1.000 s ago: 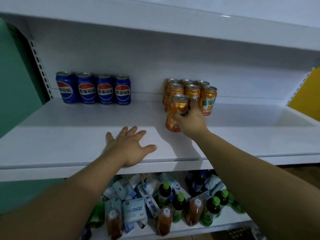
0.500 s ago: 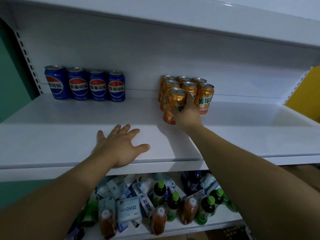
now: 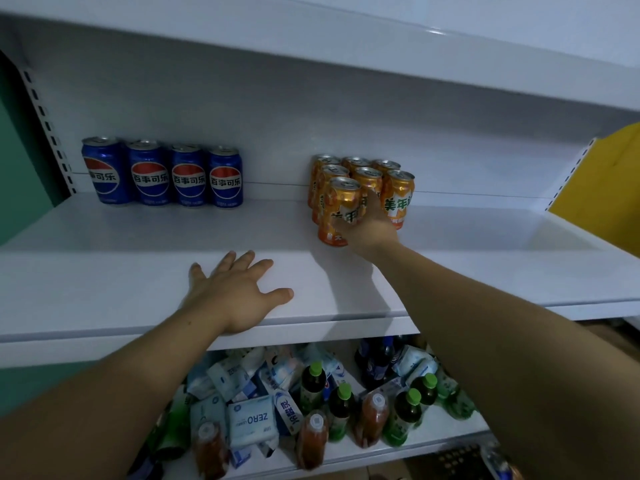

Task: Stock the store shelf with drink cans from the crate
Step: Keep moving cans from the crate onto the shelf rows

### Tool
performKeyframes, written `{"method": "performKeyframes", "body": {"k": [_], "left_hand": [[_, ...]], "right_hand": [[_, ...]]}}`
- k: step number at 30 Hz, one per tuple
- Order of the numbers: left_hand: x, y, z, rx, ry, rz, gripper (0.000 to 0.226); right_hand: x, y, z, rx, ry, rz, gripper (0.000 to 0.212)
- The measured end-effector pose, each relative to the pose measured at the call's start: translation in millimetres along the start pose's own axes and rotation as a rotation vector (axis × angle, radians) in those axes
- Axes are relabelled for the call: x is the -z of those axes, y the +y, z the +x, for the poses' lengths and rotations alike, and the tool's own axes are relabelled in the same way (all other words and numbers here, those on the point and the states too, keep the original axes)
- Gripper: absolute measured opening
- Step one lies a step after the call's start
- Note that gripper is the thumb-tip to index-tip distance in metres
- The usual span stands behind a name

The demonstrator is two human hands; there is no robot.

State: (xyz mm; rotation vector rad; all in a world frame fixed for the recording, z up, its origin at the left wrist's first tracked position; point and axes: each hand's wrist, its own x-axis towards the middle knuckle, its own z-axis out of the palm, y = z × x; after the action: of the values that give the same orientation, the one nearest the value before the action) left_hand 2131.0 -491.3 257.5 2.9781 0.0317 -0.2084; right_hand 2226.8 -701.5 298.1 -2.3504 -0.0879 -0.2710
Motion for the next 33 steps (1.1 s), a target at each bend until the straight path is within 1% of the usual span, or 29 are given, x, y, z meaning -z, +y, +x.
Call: {"method": "performKeyframes", "body": {"k": [3, 5, 8, 9, 11, 16, 20, 23, 26, 30, 33], "left_hand": [[2.7, 1.6, -3.2, 0.002, -0.026, 0.011, 0.082], [7.9, 3.7, -6.5, 0.0, -0.039, 0.055, 0.081], [19.7, 23.5, -10.8, -0.073, -0.031, 0.109, 0.078], [22.6, 37.8, -11.9, -0.118, -0.025, 0.092, 0.078], [24.5, 76.7, -15.5, -0.244, -0.015, 0.054, 0.079], [4.5, 194.1, -45.3, -0.637, -0.034, 0.024, 0.078], [-29.2, 274.7, -79.2, -0.876, -0.106, 0.058, 0.075], [-60.8, 322.5, -101.1, -0.981, -0.184, 0.075, 0.075], [-99.2, 364.0, -119.7, -1.083, -0.324, 0.122, 0.075], [-161.2, 415.1, -125.4, -1.15, -0.437, 0.2, 0.073], [-210.9, 449.3, -115.0, -1.131, -0.534, 0.236, 0.072]], "right_hand": [[25.5, 7.4, -17.5, -0.006, -0.043, -0.068, 0.064], [49.9, 15.0, -31.2, -0.052, -0.069, -0.139, 0.058], [90.2, 31.3, -55.0, -0.191, -0.092, -0.293, 0.076], [103.6, 38.3, -64.2, -0.23, -0.088, -0.33, 0.079], [129.3, 53.4, -84.2, -0.292, -0.074, -0.368, 0.08], [193.1, 91.9, -153.2, -0.432, 0.0, -0.449, 0.08], [240.3, 129.3, -219.8, -0.584, 0.022, -0.507, 0.078], [265.4, 160.4, -271.6, -0.719, 0.067, -0.548, 0.075], [283.6, 201.8, -323.5, -0.878, 0.098, -0.539, 0.078], [288.3, 270.4, -381.0, -1.082, 0.102, -0.444, 0.079], [284.1, 326.4, -407.9, -1.195, 0.074, -0.356, 0.072]]}}
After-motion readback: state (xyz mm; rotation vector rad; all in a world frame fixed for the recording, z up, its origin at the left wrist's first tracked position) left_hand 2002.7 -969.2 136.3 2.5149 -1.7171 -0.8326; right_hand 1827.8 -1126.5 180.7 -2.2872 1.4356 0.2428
